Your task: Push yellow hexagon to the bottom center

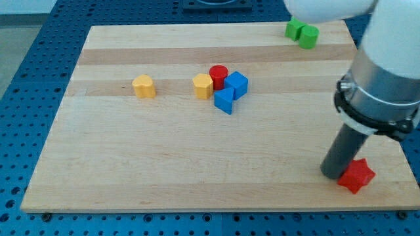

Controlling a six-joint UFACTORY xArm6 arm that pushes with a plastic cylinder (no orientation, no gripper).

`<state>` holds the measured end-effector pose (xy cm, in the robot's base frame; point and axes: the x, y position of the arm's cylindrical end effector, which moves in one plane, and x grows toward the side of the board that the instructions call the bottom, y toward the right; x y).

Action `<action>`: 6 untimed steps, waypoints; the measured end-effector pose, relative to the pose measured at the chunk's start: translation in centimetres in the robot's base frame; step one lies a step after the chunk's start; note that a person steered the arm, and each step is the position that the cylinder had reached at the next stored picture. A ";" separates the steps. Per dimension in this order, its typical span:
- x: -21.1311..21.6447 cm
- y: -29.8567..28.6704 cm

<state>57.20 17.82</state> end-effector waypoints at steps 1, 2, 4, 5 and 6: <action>-0.7 -0.2; -5.3 -5.9; -14.9 -13.9; -14.9 -13.9; -14.9 -14.0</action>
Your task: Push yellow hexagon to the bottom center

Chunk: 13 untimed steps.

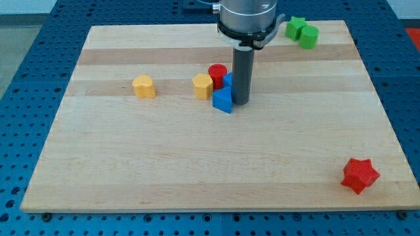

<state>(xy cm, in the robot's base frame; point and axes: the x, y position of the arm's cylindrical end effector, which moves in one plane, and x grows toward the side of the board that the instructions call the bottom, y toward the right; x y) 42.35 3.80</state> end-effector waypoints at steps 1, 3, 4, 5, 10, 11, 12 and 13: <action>-0.6 -0.4; -6.9 -3.3; -7.4 -6.5; -6.1 -7.3; 6.1 -8.7; 9.0 -8.7; 11.0 -8.7; 8.4 -7.7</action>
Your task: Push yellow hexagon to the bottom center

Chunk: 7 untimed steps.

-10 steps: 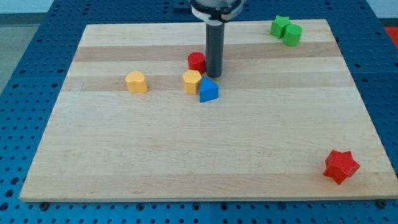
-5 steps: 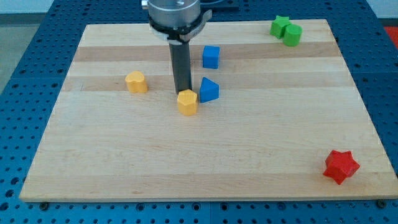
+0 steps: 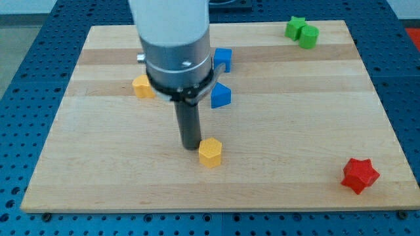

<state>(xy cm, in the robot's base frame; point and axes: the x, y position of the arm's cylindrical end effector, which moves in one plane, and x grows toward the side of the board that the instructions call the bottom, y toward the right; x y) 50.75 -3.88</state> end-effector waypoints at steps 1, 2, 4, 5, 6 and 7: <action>-1.4 1.6; -0.4 1.6; 1.5 2.2; 2.1 2.2; 2.8 2.2; 3.1 2.2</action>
